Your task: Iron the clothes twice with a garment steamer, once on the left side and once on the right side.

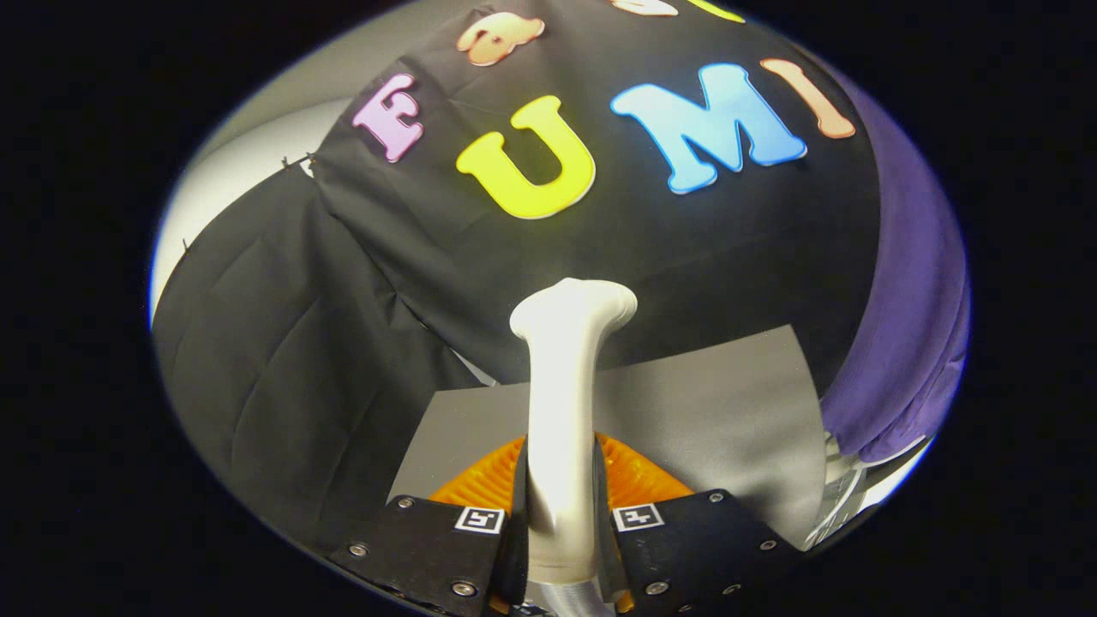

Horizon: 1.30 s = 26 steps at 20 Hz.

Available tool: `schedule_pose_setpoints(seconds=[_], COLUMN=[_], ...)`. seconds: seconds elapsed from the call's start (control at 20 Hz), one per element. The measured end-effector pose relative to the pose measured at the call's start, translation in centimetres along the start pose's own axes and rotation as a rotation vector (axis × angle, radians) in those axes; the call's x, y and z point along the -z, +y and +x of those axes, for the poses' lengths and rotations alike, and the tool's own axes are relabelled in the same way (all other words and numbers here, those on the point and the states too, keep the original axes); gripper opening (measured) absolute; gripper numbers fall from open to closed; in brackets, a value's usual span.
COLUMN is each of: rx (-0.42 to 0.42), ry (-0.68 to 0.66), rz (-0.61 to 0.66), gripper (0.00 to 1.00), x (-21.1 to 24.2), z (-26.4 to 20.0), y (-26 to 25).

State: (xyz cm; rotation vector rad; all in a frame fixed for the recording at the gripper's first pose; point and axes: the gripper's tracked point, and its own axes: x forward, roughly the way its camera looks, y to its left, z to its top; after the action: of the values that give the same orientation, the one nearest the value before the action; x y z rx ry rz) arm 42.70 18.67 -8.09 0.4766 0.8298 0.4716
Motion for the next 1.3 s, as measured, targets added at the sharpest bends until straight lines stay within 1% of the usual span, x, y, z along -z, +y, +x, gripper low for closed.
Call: schedule_pose_setpoints(seconds=[0.15,0.3,0.5,0.95,1.15,1.3], rx=[-0.036,-0.032,-0.038,-0.002,0.052,0.078], ry=[-0.063,-0.131,-0.2,-0.351,-0.416,-0.431], rz=[-0.035,-0.088,-0.113,-0.175,-0.177,-0.192], gripper=[0.32,0.32,0.32,0.31,0.31,0.31], x=[0.5,1.5,3.7,10.5,14.2,17.1], z=[-4.2,-8.6,-13.8,-23.6,-27.0,-28.9], y=[1.0,1.6,2.1,3.3,2.6,2.3])
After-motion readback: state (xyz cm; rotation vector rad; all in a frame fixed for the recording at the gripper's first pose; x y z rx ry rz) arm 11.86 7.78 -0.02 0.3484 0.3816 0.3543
